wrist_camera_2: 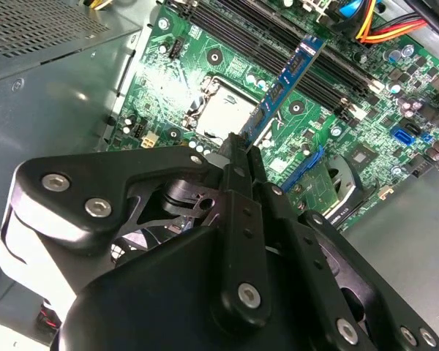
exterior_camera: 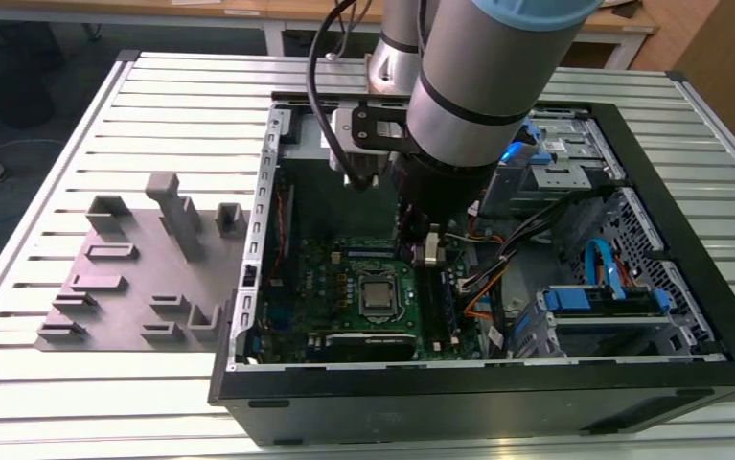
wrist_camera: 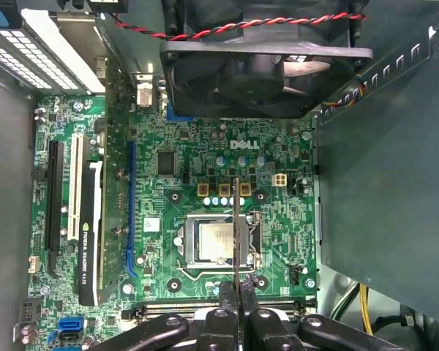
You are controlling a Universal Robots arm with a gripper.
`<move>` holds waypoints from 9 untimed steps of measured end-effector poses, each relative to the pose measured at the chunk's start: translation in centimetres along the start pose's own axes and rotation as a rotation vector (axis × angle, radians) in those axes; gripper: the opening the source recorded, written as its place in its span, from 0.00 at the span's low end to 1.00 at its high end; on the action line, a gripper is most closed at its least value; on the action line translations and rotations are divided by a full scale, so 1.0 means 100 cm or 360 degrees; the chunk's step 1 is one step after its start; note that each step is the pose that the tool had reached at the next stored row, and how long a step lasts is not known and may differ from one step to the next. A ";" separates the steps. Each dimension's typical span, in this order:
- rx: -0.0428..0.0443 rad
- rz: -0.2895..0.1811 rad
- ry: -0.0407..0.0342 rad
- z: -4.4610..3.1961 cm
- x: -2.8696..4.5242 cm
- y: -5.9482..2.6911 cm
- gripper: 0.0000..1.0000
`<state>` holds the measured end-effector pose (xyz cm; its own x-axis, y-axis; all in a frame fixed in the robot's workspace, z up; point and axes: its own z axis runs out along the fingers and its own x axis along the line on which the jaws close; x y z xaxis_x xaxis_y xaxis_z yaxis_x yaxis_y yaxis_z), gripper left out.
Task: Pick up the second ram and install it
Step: 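Insert the second ram into the second slot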
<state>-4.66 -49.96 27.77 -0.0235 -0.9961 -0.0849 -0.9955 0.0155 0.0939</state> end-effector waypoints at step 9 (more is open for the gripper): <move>0.0002 0.0026 -0.0002 0.0000 0.0000 0.0000 0.11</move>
<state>-4.66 -49.96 27.78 -0.0399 -0.9956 -0.0847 -0.9951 0.0319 0.0939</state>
